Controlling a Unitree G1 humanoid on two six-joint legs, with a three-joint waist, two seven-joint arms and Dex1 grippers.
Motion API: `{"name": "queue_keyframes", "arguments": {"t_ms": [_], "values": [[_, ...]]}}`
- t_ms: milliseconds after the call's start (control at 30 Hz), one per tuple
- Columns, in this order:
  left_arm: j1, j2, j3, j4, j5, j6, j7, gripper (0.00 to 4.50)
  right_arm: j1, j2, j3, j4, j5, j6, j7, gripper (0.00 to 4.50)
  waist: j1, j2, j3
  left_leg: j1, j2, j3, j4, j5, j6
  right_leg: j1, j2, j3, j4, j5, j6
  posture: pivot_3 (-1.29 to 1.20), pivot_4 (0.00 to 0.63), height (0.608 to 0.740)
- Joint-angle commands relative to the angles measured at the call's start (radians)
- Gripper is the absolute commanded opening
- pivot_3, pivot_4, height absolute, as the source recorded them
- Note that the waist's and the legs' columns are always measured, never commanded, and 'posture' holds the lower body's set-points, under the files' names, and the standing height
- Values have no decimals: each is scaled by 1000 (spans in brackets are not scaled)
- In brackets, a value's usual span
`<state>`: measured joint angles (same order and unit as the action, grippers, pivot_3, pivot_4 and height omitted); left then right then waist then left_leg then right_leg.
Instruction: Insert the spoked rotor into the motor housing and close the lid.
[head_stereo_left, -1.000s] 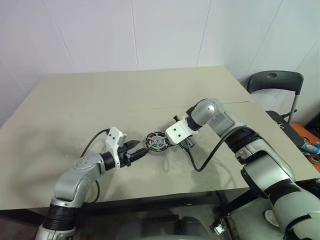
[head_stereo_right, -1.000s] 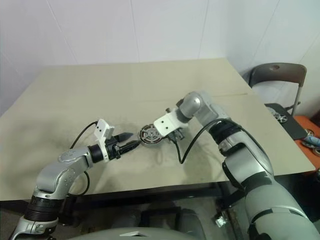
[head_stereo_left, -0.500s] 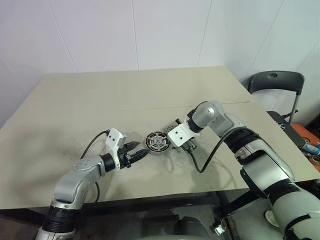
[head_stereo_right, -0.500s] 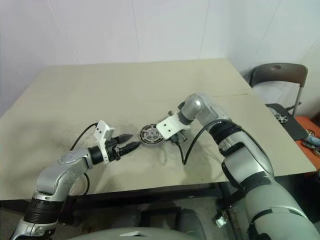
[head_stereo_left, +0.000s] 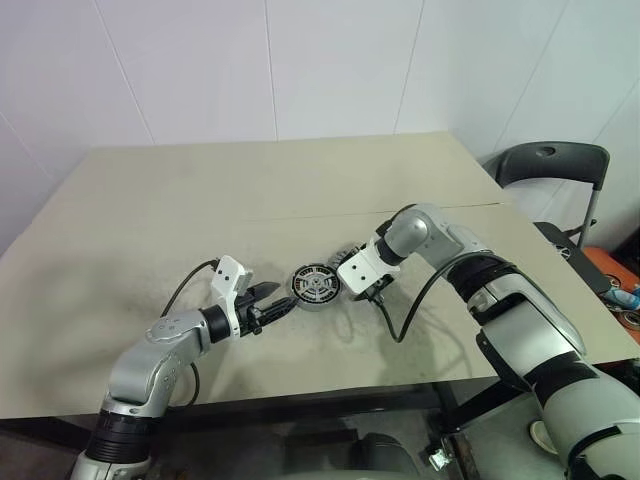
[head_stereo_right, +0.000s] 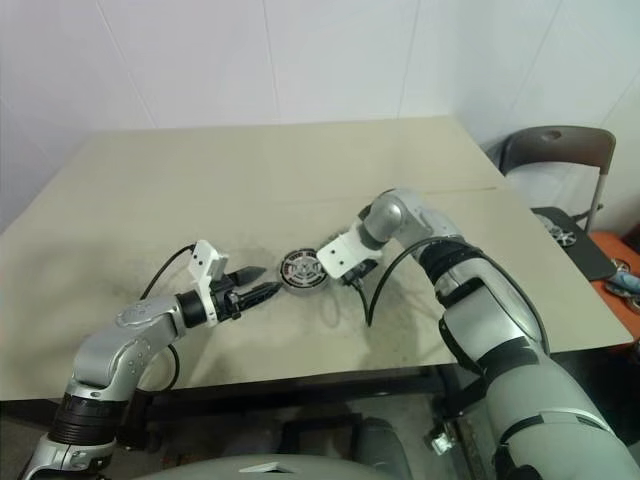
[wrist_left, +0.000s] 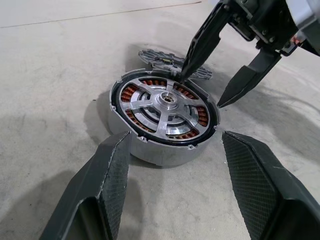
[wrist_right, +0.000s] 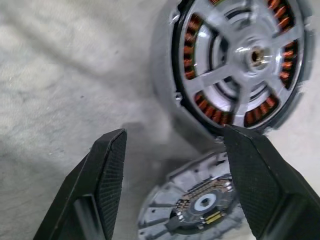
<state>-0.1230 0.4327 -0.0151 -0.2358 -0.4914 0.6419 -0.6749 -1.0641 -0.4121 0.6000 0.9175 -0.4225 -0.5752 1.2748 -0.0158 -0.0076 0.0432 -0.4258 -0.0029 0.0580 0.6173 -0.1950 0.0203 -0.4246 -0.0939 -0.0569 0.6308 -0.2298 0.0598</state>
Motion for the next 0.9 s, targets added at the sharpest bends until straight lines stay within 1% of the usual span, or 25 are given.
{"name": "queue_keyframes", "arguments": {"t_ms": [33, 233, 467, 667, 700, 733, 800, 833, 867, 900], "values": [[-9, 4, 18, -13, -3, -20, -1, 3070, -29, 10, -5, 2, -4, -19, -8, 3172, -1, 0, 0, 0, 0, 0, 0, 0, 0, 0, 0, 0, 0, 0, 0, 0, 0, 740], [3, -8, 8, -13, 4, -26, 8, 3070, -11, 16, 5, -27, -7, -54, -10, 3172, -1, 0, 0, 0, 0, 0, 0, 0, 0, 0, 0, 0, 0, 0, 0, 0, 0, 740], [4, -9, 9, -4, 8, -33, 5, 3070, -34, 17, 0, -35, -1, -65, -11, 3172, 0, 0, 0, 0, 0, 0, 0, 0, 0, 0, 0, 0, 0, 0, 0, 0, 0, 740], [6, -7, 9, -3, 6, -39, 3, 3070, -24, 13, 23, 2, -47, -91, -51, 3172, -1, 0, 0, 0, 0, 0, 0, 0, 0, 0, 0, 0, 0, 0, 0, 0, 0, 740], [6, -7, 9, -3, 6, -39, 4, 3070, -22, 12, 24, 2, -50, -96, -53, 2804, -1, 0, 0, 0, 0, 0, 0, 0, 0, 0, 0, 0, 0, 0, 0, 0, 0, 740], [7, -7, 8, -3, 7, -40, 4, 3070, -20, 11, 25, 1, -51, -100, -55, 2638, -1, 0, 0, 0, 0, 0, 0, 0, 0, 0, 0, 0, 0, 0, 0, 0, 0, 740], [12, -5, 9, -2, 7, -41, 3, 3070, -12, 16, 19, -12, -37, -100, -43, 2037, -1, 0, 0, 1, 0, 0, 0, 0, 0, 1, 0, 0, 0, 0, 0, 0, 0, 740], [14, -4, 9, -2, 7, -41, 3, 3070, -12, 18, 18, -18, -34, -101, -44, 1638, -1, 0, 0, 1, 0, 0, 0, 0, 0, 1, 0, 0, 0, 0, 0, 0, 0, 740], [16, -3, 9, -2, 7, -42, 2, 3070, -13, 21, 18, -22, -34, -102, -46, 1339, -1, 0, 0, 2, 0, 0, 0, 0, 0, 2, 0, 0, 0, 0, 0, 0, 0, 740], [16, -3, 9, -2, 7, -42, 2, 3070, -15, 23, 17, -24, -34, -102, -50, 1339, -1, 0, 0, 2, 0, 0, 0, 0, 0, 2, 0, 0, 0, 0, 0, 0, 0, 740]]}}
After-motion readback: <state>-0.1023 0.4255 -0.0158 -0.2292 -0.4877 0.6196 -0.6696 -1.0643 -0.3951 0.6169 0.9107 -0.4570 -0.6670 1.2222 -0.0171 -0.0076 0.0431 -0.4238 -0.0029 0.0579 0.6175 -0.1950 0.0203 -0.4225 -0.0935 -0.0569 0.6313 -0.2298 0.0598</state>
